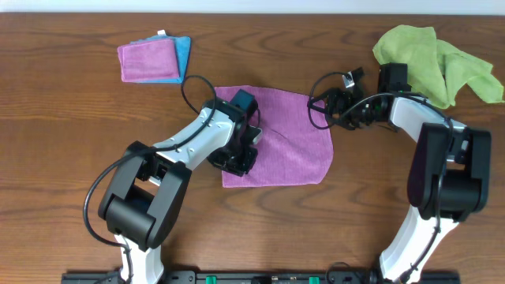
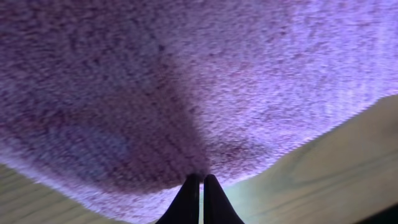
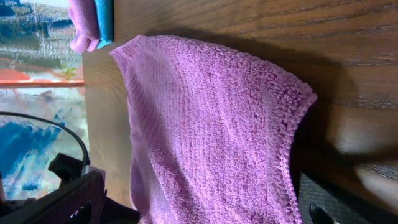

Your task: Fold the cloth

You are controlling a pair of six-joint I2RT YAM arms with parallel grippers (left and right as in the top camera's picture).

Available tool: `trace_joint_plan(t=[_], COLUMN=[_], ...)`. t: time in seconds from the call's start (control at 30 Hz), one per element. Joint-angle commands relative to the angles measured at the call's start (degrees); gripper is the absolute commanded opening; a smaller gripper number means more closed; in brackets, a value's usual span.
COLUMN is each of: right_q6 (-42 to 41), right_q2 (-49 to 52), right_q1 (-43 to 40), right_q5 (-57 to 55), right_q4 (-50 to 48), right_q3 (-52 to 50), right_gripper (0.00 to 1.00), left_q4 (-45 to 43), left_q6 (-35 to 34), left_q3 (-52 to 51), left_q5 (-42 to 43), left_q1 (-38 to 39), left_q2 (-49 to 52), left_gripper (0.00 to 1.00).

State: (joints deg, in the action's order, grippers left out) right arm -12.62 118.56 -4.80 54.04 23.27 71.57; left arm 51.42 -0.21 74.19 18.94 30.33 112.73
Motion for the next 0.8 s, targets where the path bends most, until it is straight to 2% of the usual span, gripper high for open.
trace_joint_plan(t=[0.0, 0.43, 0.77], right_q6=[0.0, 0.0, 0.0], right_q2=[0.7, 0.7, 0.7], right_q1=[0.4, 2.8, 3.3], right_q5=[1.5, 2.0, 0.1], right_q4=[-0.1, 2.3, 1.2], right_q3=[0.7, 0.7, 0.7], right_gripper=[0.98, 0.97, 0.97], left_q4=[0.3, -0.8, -3.8], left_q6=[-0.7, -1.1, -1.1], left_q3=[-0.1, -1.0, -4.9], left_q5=[-4.1, -10.5, -10.8], left_q1=[0.1, 1.2, 1.7], left_q2=[-0.3, -0.3, -0.3], left_gripper=[0.06, 0.06, 0.06])
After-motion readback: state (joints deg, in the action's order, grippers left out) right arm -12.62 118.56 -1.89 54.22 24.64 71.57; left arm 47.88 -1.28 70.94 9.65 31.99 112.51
